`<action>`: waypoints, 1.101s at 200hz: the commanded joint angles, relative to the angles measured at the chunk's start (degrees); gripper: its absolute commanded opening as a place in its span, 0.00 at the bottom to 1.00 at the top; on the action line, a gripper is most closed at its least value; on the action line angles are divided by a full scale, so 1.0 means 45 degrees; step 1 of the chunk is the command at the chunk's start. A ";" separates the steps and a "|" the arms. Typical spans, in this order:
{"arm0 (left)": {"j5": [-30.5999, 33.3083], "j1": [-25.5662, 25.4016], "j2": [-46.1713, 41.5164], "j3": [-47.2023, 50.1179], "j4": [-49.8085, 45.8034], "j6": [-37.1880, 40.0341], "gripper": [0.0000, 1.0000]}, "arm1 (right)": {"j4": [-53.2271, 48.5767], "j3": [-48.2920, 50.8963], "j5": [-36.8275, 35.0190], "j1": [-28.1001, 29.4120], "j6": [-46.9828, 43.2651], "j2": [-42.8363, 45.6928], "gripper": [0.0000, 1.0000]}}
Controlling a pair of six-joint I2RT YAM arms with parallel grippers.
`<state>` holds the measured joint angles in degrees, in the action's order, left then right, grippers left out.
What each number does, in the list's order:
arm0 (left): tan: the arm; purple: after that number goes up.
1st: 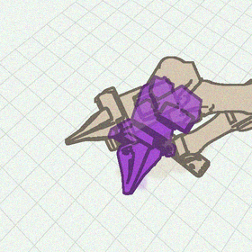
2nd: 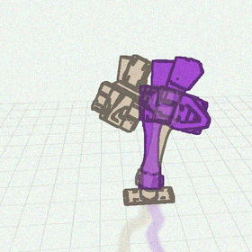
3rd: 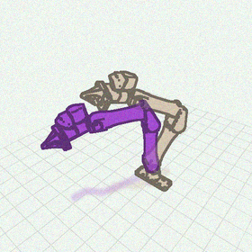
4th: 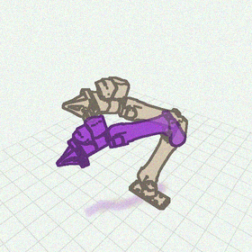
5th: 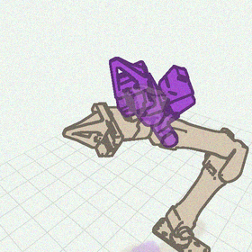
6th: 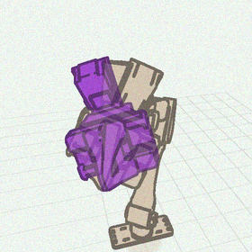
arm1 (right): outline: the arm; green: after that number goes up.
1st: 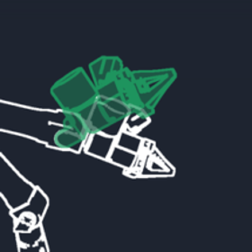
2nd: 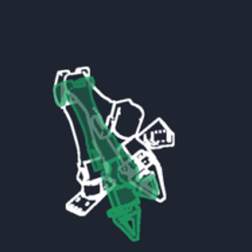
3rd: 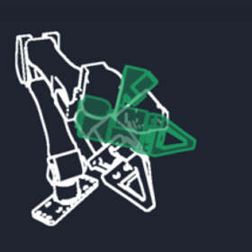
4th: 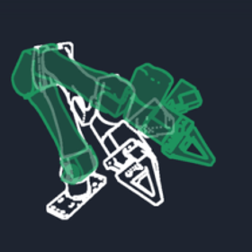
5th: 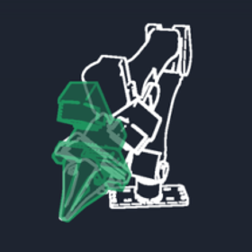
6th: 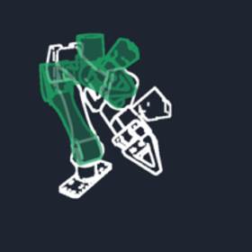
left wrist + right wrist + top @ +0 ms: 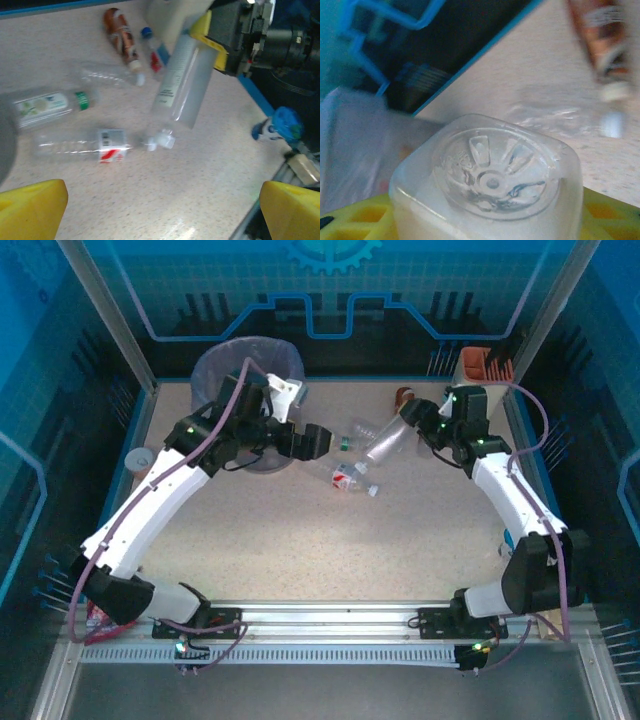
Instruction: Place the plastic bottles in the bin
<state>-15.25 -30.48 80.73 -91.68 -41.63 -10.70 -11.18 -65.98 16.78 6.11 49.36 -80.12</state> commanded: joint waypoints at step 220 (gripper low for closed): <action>-0.1160 -0.0934 0.1775 0.0452 0.3210 -0.1017 0.54 | 0.3464 -0.1682 0.5956 0.2349 -0.0140 -0.0379 0.80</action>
<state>-22.81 -34.52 90.17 -88.73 -27.97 -15.16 1.83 -69.95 41.67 16.12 47.18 -81.23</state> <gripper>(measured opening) 0.578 0.725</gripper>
